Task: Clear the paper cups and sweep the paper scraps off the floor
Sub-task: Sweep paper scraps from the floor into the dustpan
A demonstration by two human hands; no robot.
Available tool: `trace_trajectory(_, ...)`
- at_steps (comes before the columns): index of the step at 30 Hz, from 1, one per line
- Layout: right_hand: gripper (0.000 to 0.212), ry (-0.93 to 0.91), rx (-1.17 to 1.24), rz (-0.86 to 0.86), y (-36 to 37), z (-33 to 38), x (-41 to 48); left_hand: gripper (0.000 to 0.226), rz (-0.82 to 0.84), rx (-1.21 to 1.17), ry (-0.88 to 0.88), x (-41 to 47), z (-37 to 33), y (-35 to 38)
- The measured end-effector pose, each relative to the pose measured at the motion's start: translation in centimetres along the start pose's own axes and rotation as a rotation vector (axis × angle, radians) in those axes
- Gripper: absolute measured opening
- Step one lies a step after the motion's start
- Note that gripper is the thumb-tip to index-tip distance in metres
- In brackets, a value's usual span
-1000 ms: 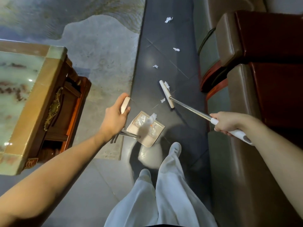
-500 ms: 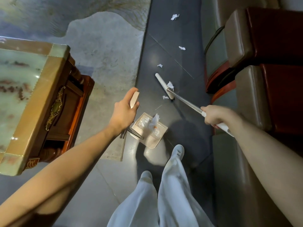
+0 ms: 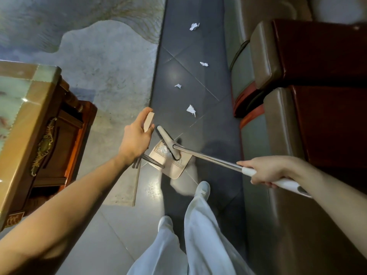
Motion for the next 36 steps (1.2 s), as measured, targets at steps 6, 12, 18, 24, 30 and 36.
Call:
trace_trajectory(6,0.077,-0.023,0.148,-0.066,-2.7,-0.7,-0.6,0.037,-0.022,-0.042,-0.020,1.1,-1.3,1.3)
trace_trajectory(12,0.077,-0.020,0.345,-0.172,-6.9,-1.6,1.4,0.037,-0.070,-0.039,-0.024,3.7,-3.5,2.5)
trace_trajectory(18,0.074,-0.045,0.381,-0.255,-12.5,-1.7,4.5,0.044,-0.106,-0.055,-0.056,7.4,-6.5,4.2)
trace_trajectory(24,0.068,0.053,0.140,-0.208,-13.3,-2.7,8.9,0.048,-0.103,-0.051,-0.115,11.1,-8.0,5.4)
trace_trajectory(30,0.083,0.090,0.241,-0.091,-12.9,-4.6,10.4,0.040,-0.118,-0.058,-0.099,13.8,-8.8,5.4)
trace_trajectory(36,0.088,0.122,0.450,-0.092,-13.1,-5.0,10.2,0.047,-0.093,-0.061,-0.118,14.3,-8.8,6.2)
Point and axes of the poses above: each hand's wrist, its own x-axis towards the middle knuckle, its own y-axis out of the palm, z = x × y, the point moved 4 cm from there along x, towards the middle knuckle, and after that the axes turned 3 degrees about -x, right-handed, at the moved point
